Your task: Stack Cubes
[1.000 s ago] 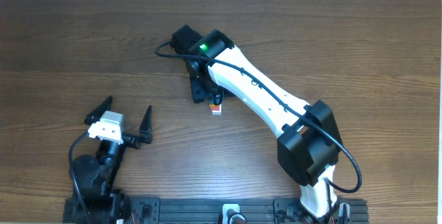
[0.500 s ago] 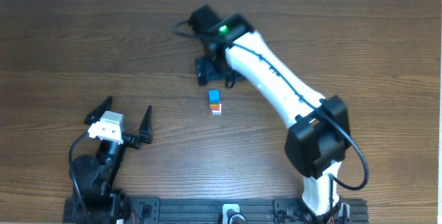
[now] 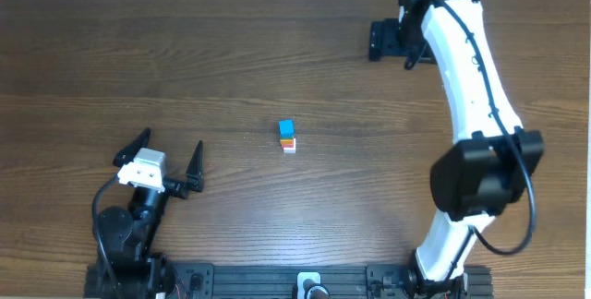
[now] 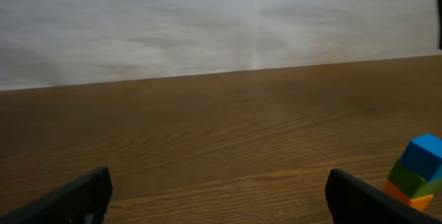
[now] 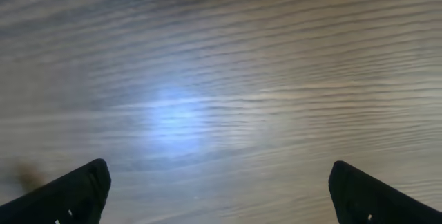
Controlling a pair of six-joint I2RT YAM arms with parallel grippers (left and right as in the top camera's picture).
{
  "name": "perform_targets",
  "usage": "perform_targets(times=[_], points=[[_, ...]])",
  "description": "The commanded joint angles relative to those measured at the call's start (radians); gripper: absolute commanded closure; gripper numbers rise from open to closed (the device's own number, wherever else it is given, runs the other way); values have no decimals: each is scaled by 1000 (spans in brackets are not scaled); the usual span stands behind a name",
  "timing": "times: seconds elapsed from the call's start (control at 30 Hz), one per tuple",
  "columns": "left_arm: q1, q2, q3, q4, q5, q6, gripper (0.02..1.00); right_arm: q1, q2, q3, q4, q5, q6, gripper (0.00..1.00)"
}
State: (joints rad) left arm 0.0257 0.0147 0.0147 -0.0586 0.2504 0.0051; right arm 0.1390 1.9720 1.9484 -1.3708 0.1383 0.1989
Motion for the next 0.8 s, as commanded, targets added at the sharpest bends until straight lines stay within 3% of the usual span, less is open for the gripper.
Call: perform_targets(times=[0.03,0.2,0.4,0.8], points=[[5,-9,-9,5,-8,17,18,6,-241,-117,35,42,-94,9],[5,-9,-9,5,-9,17,20,-24,-513,-332,96,33,-103,7],[5,-9,-9,5,-8,17,20,-47,-880,-622,193,-43,-135,7],[5,-9,-9,5,-9,17,18,-97,-1520,-1126,648,-148,-138,9]])
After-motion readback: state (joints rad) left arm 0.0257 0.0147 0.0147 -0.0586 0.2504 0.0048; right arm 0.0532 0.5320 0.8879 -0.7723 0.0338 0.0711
